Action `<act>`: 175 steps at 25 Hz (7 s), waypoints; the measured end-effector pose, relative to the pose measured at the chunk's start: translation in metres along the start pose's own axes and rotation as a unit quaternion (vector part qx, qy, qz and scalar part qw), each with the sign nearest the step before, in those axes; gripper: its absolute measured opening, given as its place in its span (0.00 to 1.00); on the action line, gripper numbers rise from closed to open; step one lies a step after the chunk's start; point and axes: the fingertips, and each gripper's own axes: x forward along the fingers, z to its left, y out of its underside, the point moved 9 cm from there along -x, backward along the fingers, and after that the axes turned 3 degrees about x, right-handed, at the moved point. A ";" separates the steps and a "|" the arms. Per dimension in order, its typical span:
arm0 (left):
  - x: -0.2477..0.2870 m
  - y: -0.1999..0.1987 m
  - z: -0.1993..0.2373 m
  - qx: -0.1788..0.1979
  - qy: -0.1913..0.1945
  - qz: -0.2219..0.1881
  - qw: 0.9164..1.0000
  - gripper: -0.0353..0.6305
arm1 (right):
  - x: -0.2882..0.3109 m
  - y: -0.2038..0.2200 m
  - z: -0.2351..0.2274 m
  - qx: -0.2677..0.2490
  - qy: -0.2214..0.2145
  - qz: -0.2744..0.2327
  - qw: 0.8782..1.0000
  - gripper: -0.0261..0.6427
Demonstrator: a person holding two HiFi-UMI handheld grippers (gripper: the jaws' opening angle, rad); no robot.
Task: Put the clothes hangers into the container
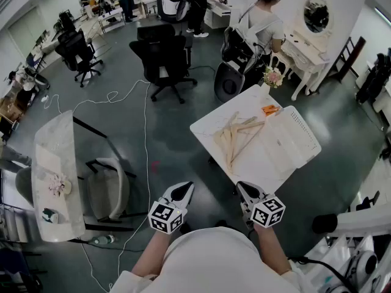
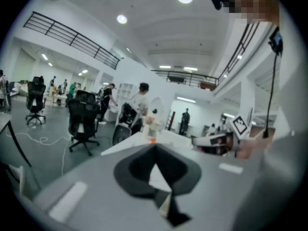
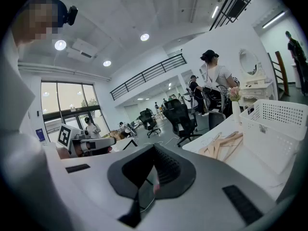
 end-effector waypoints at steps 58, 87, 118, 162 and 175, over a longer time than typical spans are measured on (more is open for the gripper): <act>-0.004 0.004 0.105 0.010 0.083 0.025 0.996 0.06 | 0.088 0.009 0.034 0.029 0.052 -0.009 0.998 0.04; 0.198 -0.029 0.117 -0.004 0.033 0.054 0.998 0.06 | 0.143 -0.071 -0.175 0.039 0.031 0.062 0.997 0.04; 0.303 -0.019 0.183 0.008 0.096 0.129 0.987 0.06 | 0.239 -0.056 -0.274 0.093 0.122 0.132 0.979 0.05; 0.337 0.010 0.267 -0.010 0.144 0.194 0.970 0.06 | 0.334 0.032 -0.356 0.135 0.282 0.288 0.905 0.19; 0.358 -0.003 0.261 0.018 0.208 0.184 0.960 0.06 | 0.307 -0.010 -0.305 0.155 0.235 0.225 0.933 0.19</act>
